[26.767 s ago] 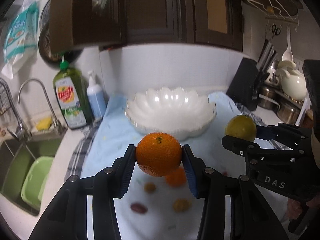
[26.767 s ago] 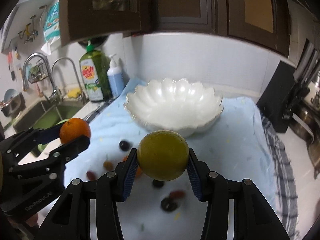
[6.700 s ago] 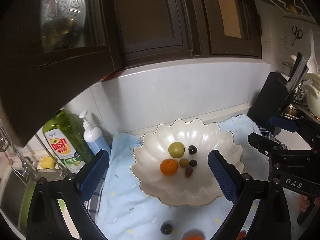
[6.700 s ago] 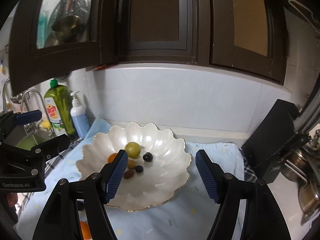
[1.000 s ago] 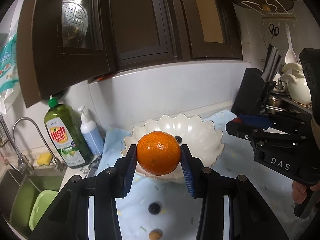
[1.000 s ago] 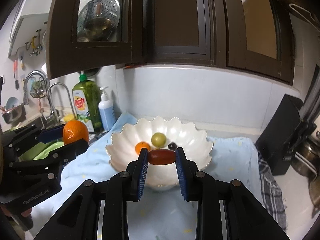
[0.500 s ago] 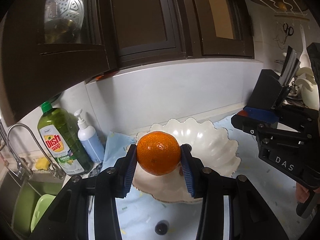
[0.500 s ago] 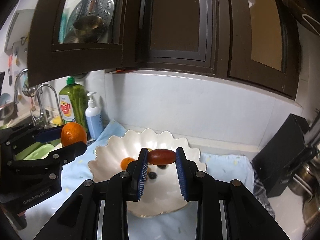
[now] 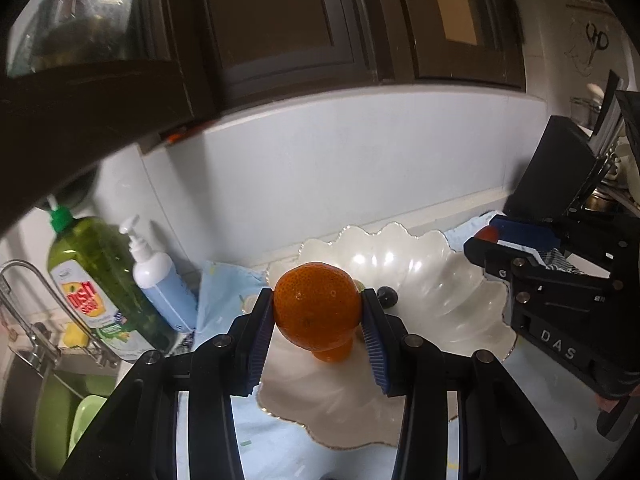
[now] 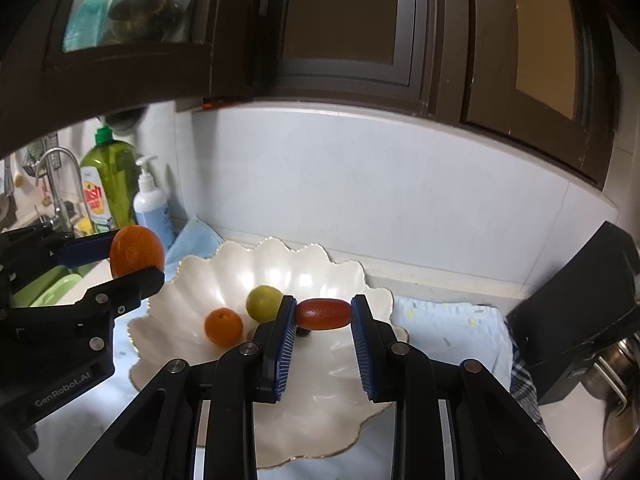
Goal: Organize fruits
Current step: 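Carry the orange and red oval fruit with both tools over the bowl, then open both tools to drop the orange and red fruit into the bowl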
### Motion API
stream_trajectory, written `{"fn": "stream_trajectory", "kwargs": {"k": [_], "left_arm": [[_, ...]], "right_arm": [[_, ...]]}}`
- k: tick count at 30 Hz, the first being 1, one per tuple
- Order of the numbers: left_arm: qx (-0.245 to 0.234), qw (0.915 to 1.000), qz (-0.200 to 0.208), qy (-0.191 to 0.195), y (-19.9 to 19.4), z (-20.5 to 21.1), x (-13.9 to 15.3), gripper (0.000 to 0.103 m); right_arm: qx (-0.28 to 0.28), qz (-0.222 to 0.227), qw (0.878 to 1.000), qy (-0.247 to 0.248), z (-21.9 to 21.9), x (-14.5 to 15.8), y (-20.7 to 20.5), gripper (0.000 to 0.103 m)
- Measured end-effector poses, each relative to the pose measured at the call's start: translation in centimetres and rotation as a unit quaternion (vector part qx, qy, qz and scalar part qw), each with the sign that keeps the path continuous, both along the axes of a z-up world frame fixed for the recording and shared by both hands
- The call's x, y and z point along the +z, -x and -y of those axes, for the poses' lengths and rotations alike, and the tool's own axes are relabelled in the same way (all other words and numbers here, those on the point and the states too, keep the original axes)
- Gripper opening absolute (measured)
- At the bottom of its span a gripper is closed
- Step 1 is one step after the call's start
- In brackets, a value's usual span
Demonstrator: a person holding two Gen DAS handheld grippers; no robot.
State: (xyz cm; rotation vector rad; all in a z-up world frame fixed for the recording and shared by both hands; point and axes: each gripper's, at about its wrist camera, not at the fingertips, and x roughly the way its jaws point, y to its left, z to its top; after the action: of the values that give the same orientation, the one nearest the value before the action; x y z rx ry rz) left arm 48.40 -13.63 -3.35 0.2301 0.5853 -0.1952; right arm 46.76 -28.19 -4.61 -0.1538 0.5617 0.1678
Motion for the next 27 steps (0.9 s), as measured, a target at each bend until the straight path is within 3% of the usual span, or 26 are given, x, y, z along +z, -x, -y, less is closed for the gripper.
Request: {"fn": "stream_trajectory", "kwargs": {"k": [10, 21, 27], "left_arm": [[-0.005, 0.998, -0.062, -0.002, -3.6, 1.6, -3.0, 0.043], [0.005, 0.9953, -0.095, -0.019, -6.2, 1.9, -5.3, 0.044], [0.013, 0.9971, -0.07, -0.028, -5.7, 1.6, -4.5, 0.058]], "right_arm": [[-0.004, -0.064, 0.998, 0.006, 0.4, -3.3, -3.7, 0.029], [-0.011, -0.102, 0.995, 0.007, 0.8, -5.5, -6.0, 0.03], [-0.022, -0.102, 0.995, 0.002, 1.1, -5.3, -6.1, 0.047]]}}
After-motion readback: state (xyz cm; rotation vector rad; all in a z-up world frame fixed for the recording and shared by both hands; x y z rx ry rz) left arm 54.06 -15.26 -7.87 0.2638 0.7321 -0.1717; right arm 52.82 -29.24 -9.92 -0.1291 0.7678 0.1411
